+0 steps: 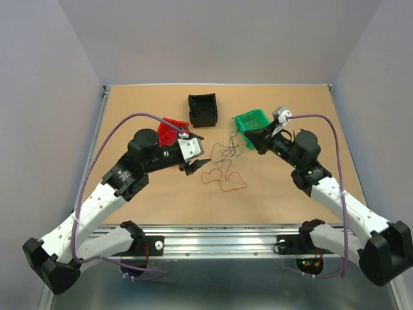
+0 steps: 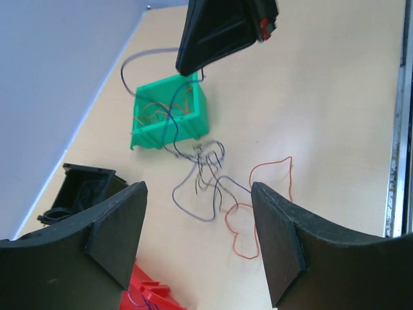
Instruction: Untangle the cables
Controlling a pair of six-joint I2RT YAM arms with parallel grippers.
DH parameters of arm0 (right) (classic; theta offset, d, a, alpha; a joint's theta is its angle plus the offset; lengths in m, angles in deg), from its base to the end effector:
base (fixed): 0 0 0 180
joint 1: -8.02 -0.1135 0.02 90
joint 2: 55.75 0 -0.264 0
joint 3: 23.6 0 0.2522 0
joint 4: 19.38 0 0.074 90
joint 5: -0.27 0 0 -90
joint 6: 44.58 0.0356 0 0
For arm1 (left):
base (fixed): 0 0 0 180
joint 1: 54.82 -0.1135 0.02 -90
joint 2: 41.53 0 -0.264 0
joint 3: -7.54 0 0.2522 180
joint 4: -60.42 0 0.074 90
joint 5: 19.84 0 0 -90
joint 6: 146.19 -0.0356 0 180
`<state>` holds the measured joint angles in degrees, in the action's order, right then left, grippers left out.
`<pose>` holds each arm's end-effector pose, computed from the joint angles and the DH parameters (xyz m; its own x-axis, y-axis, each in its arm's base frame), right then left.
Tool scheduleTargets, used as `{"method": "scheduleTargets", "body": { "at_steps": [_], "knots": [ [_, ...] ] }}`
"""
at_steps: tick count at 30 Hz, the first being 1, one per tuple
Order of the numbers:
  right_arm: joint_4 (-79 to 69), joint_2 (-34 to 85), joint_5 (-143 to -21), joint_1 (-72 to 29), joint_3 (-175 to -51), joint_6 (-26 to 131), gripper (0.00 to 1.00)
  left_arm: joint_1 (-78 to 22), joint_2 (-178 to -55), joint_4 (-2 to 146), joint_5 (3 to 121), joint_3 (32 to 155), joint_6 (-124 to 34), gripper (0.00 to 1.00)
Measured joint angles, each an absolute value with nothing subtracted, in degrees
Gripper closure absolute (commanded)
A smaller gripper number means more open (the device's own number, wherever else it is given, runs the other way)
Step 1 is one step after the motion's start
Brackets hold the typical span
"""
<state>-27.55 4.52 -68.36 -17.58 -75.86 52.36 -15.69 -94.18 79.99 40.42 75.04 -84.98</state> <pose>0.2162 0.1180 0.3079 -0.0858 0.0836 -0.9928 -0.7259 0.6772 0.1198 0.1503 -0.1451 0.3794 0.3927 0.2196 -0.8931 0.8471 0.2918 0.4442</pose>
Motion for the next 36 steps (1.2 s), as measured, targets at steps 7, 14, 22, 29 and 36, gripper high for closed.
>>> {"method": "scheduleTargets", "body": {
  "at_steps": [7, 14, 22, 29, 36],
  "knots": [
    [-30.33, -2.95, -64.78, -18.74, -76.84, 55.90, 0.99, -15.69, -99.79, 76.45, 41.23, 77.53, -83.89, 0.21],
    [-28.21, 1.13, -60.52, -19.84, -81.52, 56.23, 0.99, -15.84, -105.50, 70.65, 39.70, 79.52, -81.46, 0.19],
    [-29.04, 0.59, -57.30, -19.88, -82.42, 57.32, 0.99, -15.84, -113.21, 60.60, 36.34, 82.03, -79.63, 0.19],
    [-30.26, 0.54, -54.99, -19.94, -82.53, 58.35, 1.00, -15.84, -121.23, 55.53, 39.00, 81.68, -78.95, 0.43],
    [-30.57, 0.41, -55.12, -20.18, -82.55, 58.83, 0.86, -15.84, -129.80, 56.40, 41.50, 82.95, -78.60, 1.00]
  ]
}}
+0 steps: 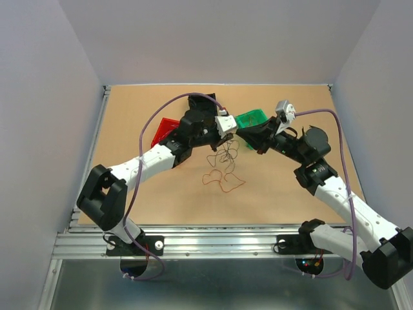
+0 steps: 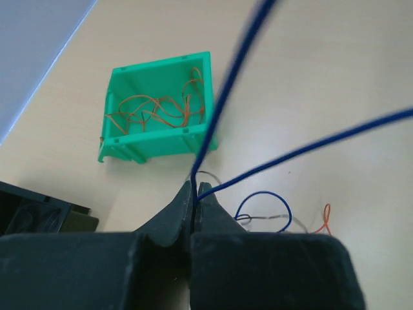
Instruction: Untangle the cables
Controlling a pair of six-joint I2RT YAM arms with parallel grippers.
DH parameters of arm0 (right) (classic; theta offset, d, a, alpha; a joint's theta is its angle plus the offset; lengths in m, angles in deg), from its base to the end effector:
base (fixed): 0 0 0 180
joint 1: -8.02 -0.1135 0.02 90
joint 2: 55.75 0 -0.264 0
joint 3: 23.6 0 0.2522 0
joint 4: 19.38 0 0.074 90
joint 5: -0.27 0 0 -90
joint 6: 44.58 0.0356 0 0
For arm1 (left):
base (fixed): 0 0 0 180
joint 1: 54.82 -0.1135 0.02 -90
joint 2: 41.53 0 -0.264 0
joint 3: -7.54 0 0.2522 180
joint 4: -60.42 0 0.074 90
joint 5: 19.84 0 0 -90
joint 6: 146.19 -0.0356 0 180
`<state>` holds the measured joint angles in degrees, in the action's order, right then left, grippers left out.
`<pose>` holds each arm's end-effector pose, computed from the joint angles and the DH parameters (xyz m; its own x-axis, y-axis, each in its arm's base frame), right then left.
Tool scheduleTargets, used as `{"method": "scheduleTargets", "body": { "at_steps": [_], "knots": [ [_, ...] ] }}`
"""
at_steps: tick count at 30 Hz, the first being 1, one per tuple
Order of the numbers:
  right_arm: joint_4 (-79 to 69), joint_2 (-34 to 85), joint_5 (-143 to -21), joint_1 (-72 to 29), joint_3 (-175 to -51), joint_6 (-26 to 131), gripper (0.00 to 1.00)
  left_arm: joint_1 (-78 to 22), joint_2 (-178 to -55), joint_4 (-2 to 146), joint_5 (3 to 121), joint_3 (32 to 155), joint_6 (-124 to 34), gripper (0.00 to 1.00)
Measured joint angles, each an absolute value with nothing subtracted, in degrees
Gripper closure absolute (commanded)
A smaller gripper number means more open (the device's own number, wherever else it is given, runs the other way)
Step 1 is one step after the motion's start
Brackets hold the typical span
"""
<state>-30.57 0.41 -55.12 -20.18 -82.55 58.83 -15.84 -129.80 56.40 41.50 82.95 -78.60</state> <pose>0.1888 0.1242 0.3700 0.0043 0.2189 -0.9757 -0.9002 0.4257 0.0916 0.2706 -0.2409 0.3051 0.2404 0.2358 -0.9416 0.8964 0.3182 0.3086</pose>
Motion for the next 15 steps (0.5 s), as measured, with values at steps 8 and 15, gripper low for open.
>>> {"method": "scheduleTargets", "body": {
  "at_steps": [8, 15],
  "knots": [
    [-33.93, -2.17, -60.10, -20.29, -78.22, 57.38, 0.22, -16.06, -124.62, 59.99, 42.48, 83.61, -75.87, 1.00],
    [-42.13, 9.50, -62.26, -20.29, -74.70, 55.83, 0.20, -16.43, -118.92, 65.36, 37.80, 92.44, -71.45, 1.00]
  ]
}}
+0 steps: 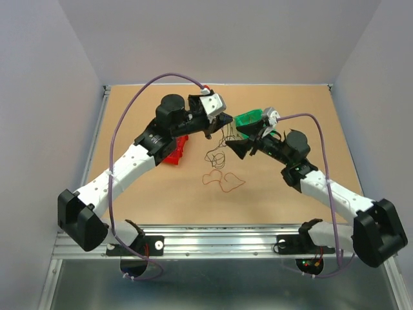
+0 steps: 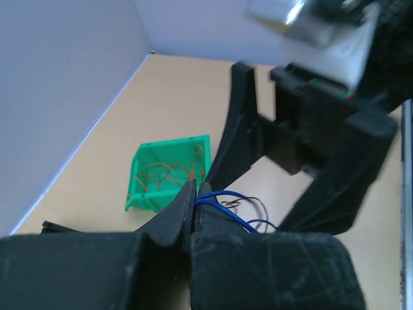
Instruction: Untangle the cables
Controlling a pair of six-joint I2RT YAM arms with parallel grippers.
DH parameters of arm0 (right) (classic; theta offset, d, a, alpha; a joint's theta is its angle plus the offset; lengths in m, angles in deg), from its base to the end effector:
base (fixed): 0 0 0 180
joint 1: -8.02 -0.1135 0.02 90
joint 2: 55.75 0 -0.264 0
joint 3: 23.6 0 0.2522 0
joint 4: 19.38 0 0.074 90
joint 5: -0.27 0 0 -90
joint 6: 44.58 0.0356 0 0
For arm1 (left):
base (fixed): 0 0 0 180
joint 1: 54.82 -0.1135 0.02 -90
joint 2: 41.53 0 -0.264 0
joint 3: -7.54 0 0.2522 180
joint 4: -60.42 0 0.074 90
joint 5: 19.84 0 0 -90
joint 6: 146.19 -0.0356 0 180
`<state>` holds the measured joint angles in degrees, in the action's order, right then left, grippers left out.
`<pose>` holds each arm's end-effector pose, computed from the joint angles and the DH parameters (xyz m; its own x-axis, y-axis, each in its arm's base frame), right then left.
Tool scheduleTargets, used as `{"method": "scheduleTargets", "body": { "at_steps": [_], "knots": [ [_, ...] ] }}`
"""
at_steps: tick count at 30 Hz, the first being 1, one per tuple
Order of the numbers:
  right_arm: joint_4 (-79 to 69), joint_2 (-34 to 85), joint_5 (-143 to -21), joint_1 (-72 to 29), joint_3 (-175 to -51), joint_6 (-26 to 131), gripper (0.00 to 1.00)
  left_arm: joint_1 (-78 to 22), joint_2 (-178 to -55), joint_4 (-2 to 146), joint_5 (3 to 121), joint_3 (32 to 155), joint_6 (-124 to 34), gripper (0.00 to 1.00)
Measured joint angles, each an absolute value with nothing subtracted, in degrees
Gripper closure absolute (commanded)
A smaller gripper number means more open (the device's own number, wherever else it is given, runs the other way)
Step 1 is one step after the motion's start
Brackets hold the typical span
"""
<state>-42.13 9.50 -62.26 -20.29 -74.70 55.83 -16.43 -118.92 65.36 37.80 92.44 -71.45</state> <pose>0.2197 0.1370 0.3074 -0.0191 0.1718 -0.9849 -0.8326 0.5427 0.1108 0.2361 -0.2114 0.4088 0.2823 0.0600 -0.9575 0.9011 0.3257 0.2861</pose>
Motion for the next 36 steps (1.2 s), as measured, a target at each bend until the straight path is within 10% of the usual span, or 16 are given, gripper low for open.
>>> {"method": "scheduleTargets", "body": {
  "at_steps": [9, 13, 17, 18, 22, 31, 36],
  "knots": [
    [-64.12, 24.72, -55.64, -20.60, -74.83, 61.47, 0.40, -16.45, -116.43, 72.73, 34.00, 95.72, -69.49, 1.00],
    [-70.98, 27.67, -51.99, -21.80, -74.83, 62.91, 0.78, -16.76, -116.43, 76.99, 36.18, 98.56, -69.42, 1.00],
    [-75.90, 27.45, -49.89, -22.76, -74.83, 62.98, 0.89, -17.09, -116.27, 80.49, 37.04, 102.60, -69.40, 1.00],
    [-76.75, 27.43, -49.46, -22.87, -74.83, 62.85, 0.88, -17.09, -116.21, 81.41, 37.50, 103.69, -69.35, 1.00],
    [-79.72, 27.17, -46.53, -23.20, -74.81, 62.34, 0.27, -17.07, -116.08, 84.82, 40.18, 107.21, -69.33, 1.00],
    [-78.63, 28.61, -41.48, -24.53, -72.97, 61.73, 0.20, -17.09, -113.28, 80.88, 41.06, 111.47, -68.48, 1.00],
    [-78.94, 29.44, -41.26, -25.06, -72.97, 61.49, 0.38, -17.09, -113.72, 80.45, 40.42, 111.47, -67.76, 1.00]
  ]
}}
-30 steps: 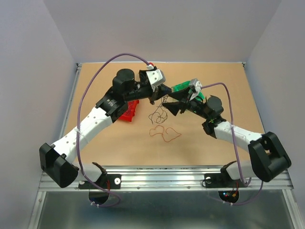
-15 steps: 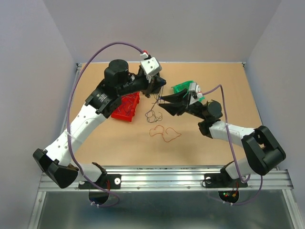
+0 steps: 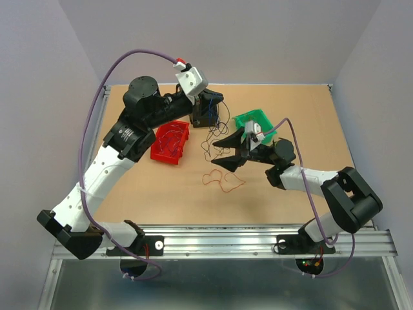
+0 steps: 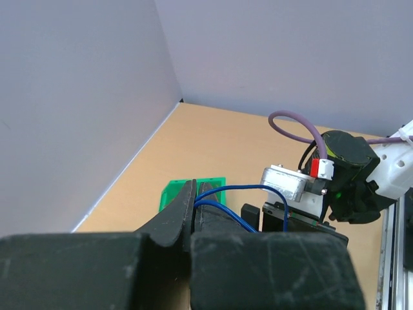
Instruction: Untangle the cables
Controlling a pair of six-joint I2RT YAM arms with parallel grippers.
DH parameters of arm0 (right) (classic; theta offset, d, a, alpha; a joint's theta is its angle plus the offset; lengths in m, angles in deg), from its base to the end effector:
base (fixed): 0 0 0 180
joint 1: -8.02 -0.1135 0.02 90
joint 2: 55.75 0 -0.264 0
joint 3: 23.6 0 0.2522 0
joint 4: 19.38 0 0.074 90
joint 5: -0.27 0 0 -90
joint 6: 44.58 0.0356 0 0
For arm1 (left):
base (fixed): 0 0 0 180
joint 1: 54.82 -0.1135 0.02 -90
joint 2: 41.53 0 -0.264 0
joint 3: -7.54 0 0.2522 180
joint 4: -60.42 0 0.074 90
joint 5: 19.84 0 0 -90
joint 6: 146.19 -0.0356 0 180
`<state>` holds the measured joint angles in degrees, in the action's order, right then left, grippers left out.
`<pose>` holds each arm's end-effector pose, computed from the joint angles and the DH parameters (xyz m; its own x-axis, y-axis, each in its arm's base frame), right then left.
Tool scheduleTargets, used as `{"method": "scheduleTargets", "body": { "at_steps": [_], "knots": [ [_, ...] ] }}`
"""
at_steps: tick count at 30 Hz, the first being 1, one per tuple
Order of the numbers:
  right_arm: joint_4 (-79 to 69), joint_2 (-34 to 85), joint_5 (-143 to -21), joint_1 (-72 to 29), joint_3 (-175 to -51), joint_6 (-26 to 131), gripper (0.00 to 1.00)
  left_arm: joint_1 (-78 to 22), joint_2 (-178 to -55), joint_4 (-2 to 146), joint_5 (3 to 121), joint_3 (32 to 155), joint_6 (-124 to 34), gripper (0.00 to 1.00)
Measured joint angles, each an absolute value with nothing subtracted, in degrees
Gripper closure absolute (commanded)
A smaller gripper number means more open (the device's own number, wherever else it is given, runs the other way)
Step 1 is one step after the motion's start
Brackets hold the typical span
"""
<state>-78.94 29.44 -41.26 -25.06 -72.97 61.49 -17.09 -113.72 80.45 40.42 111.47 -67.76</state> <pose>0.2299 0.1815 0.2683 0.0650 0.2614 -0.9630 -0.9929 0.1136 -0.0362 0.1920 -0.1709 0.5188 0.3409 -0.0436 -0.9391 0.8647 0.4065 0.2950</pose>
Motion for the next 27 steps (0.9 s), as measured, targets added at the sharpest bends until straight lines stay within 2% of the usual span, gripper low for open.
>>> {"method": "scheduleTargets", "body": {
  "at_steps": [1, 4, 6, 7, 12, 18, 23, 27],
  "knots": [
    [-78.94, 29.57, -41.17, -25.06, -72.97, 61.49, 0.54, -17.09, -113.83, 80.47, 40.42, 111.47, -67.69, 1.00],
    [-78.89, 29.94, -40.84, -25.06, -72.97, 61.41, 0.64, -17.09, -114.07, 80.58, 40.51, 111.50, -67.67, 1.00],
    [-79.02, 30.01, -40.74, -25.06, -72.97, 61.30, 0.83, -17.09, -114.13, 80.86, 40.80, 111.87, -67.69, 1.00],
    [-79.05, 30.01, -40.74, -25.06, -72.97, 61.14, 0.99, -17.09, -114.13, 80.88, 41.06, 112.02, -67.69, 1.00],
    [-79.18, 29.98, -40.84, -25.06, -72.91, 60.81, 0.99, -17.09, -114.11, 80.88, 44.16, 112.33, -68.09, 1.00],
    [-78.61, 29.81, -42.57, -25.06, -71.49, 60.03, 0.99, -18.27, -114.09, 81.47, 55.59, 114.25, -69.59, 1.00],
    [-75.18, 27.95, -44.52, -25.06, -70.24, 57.86, 1.00, -26.09, -110.98, 79.42, 65.87, 114.69, -70.08, 1.00],
    [-70.78, 20.19, -45.41, -25.06, -66.48, 54.06, 0.99, -30.73, -107.09, 75.83, 74.37, 113.97, -71.52, 1.00]
  ]
}}
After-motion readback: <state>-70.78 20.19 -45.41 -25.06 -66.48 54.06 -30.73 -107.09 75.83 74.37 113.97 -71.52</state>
